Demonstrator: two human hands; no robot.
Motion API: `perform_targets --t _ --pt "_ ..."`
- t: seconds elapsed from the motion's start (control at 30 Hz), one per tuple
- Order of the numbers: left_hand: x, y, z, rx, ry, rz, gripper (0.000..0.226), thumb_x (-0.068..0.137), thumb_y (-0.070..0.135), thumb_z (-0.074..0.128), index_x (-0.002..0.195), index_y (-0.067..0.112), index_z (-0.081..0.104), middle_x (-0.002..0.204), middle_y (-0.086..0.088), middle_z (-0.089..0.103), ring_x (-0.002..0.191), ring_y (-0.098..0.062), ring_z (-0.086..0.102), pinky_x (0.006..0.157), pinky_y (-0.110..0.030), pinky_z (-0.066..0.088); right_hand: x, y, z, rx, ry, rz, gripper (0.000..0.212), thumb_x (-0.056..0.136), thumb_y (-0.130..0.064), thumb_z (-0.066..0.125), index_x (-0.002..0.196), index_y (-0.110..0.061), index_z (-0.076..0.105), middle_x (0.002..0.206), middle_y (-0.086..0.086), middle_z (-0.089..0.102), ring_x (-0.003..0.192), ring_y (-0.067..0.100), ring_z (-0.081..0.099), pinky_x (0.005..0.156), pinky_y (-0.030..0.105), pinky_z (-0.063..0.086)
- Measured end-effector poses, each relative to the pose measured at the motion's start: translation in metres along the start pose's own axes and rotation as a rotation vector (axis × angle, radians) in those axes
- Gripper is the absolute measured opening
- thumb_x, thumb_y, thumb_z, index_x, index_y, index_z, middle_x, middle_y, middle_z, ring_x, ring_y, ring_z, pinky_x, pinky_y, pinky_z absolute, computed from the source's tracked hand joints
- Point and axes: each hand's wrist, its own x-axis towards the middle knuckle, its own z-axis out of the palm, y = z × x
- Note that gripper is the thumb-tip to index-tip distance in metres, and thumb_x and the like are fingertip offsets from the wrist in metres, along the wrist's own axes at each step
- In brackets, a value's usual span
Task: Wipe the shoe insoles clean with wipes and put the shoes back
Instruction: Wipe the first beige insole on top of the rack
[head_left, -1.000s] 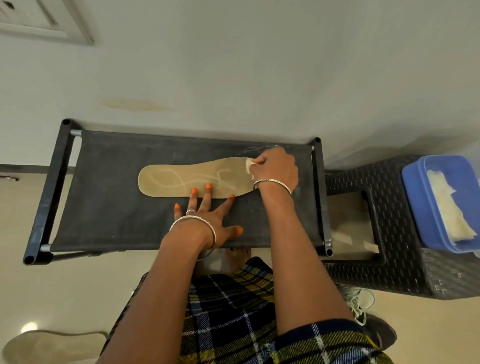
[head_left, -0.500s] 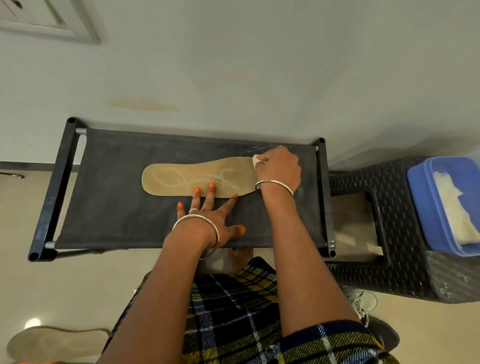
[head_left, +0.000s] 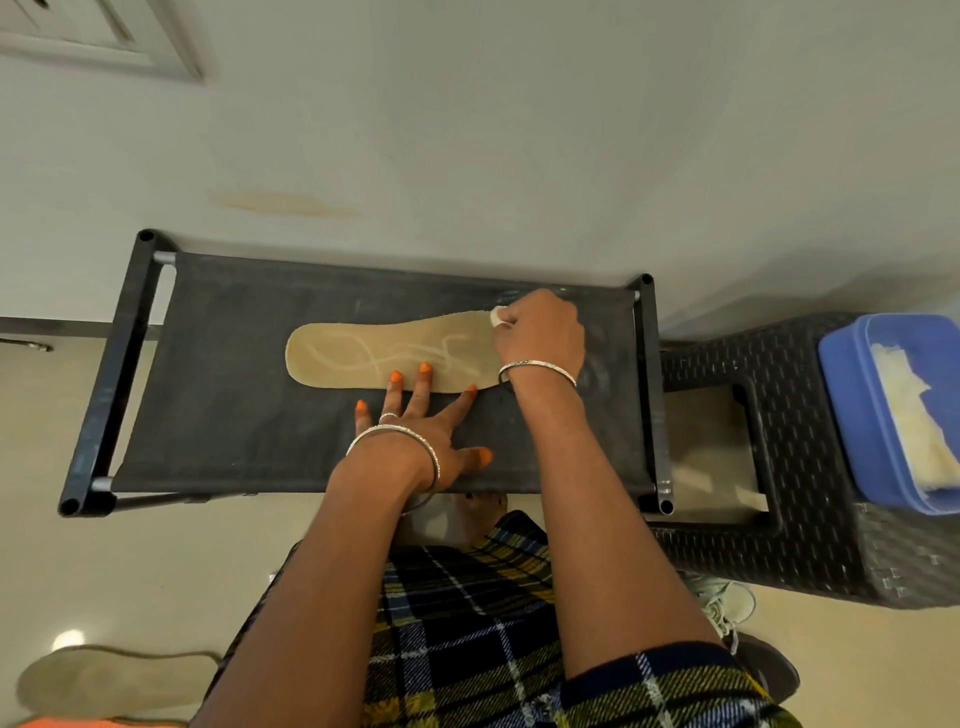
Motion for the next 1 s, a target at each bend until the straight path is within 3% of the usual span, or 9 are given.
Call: perform_targets --t 0.1,0.3,0.4,0.5,0.57,0.67,0.77,0.87,1.0 --pt "-0.002 0.0 -0.001 -0.001 0.003 -0.001 0.076 0.092 0.068 0.036 0.147 0.052 -0.014 0.153 0.003 -0.037 0.142 -0.028 -0.032 0.114 -0.06 -0.009 -0.004 -0.011 0.006 0.032 -0.132 -0.11 0.021 0.089 -0.03 0.067 0.105 -0.023 0.077 0.108 0.006 0.073 0.099 0.031 0.068 0.082 0.035 0.056" --pt "-0.006 -0.002 -0.003 0.001 0.012 -0.023 0.076 0.092 0.068 0.036 0.148 0.05 -0.012 0.155 0.002 -0.034 0.143 -0.03 -0.029 0.115 -0.06 -0.007 0.008 0.013 -0.01 0.01 0.024 0.177 0.02 0.091 -0.029 0.067 0.107 -0.02 0.073 0.116 0.01 0.066 0.105 0.034 0.065 0.069 0.031 0.044" --pt "-0.009 -0.003 -0.004 0.011 0.013 -0.05 0.078 0.092 0.068 0.036 0.149 0.047 -0.012 0.156 0.001 -0.032 0.144 -0.03 -0.028 0.115 -0.06 -0.007 0.003 0.003 -0.005 -0.033 -0.036 0.06 0.019 0.092 -0.018 0.06 0.106 -0.015 0.073 0.112 0.013 0.067 0.103 0.036 0.066 0.072 0.031 0.045" --pt "-0.013 0.0 -0.006 0.016 0.017 -0.075 0.079 0.092 0.068 0.036 0.15 0.044 -0.012 0.157 0.0 -0.029 0.144 -0.03 -0.027 0.115 -0.06 -0.006 -0.005 -0.009 0.0 -0.049 -0.177 -0.09 0.02 0.088 -0.024 0.063 0.104 -0.016 0.074 0.107 0.011 0.071 0.098 0.035 0.067 0.077 0.034 0.052" --pt "-0.016 0.001 -0.005 0.015 0.023 -0.086 0.08 0.092 0.068 0.036 0.151 0.042 -0.011 0.158 0.0 -0.027 0.145 -0.03 -0.025 0.116 -0.06 -0.005 -0.006 -0.005 -0.006 -0.04 -0.17 -0.047 0.027 0.088 -0.033 0.066 0.108 -0.015 0.072 0.111 0.01 0.069 0.102 0.035 0.066 0.08 0.035 0.051" --pt "-0.021 0.001 -0.004 0.008 0.033 -0.099 0.081 0.092 0.068 0.036 0.152 0.041 -0.011 0.158 -0.001 -0.026 0.145 -0.03 -0.025 0.116 -0.06 -0.003 -0.002 0.01 -0.013 0.0 -0.065 0.077 0.027 0.091 -0.03 0.066 0.109 -0.011 0.067 0.118 0.014 0.063 0.108 0.036 0.063 0.08 0.034 0.049" --pt "-0.028 0.002 -0.002 0.011 0.047 -0.11 0.082 0.092 0.068 0.037 0.152 0.04 -0.011 0.159 -0.002 -0.026 0.145 -0.03 -0.025 0.116 -0.059 -0.003 -0.008 0.008 -0.012 0.029 -0.093 0.024 0.027 0.09 -0.03 0.066 0.11 -0.012 0.07 0.117 0.014 0.066 0.107 0.036 0.064 0.083 0.035 0.051" --pt "-0.034 0.006 0.001 0.012 0.071 -0.119 0.084 0.092 0.067 0.038 0.152 0.037 -0.013 0.159 -0.002 -0.026 0.145 -0.03 -0.025 0.117 -0.058 -0.003 -0.017 0.002 -0.006 0.015 -0.257 -0.081 0.033 0.082 -0.033 0.072 0.111 -0.017 0.074 0.112 0.01 0.072 0.102 0.033 0.067 0.088 0.039 0.056" --pt "-0.032 0.014 0.011 -0.009 0.107 -0.123 0.091 0.091 0.066 0.041 0.152 0.03 -0.017 0.157 0.0 -0.028 0.145 -0.027 -0.025 0.118 -0.057 -0.002 -0.018 0.012 -0.011 0.044 -0.162 -0.025 0.035 0.079 -0.037 0.073 0.111 -0.021 0.074 0.115 0.008 0.07 0.103 0.033 0.066 0.088 0.039 0.056"
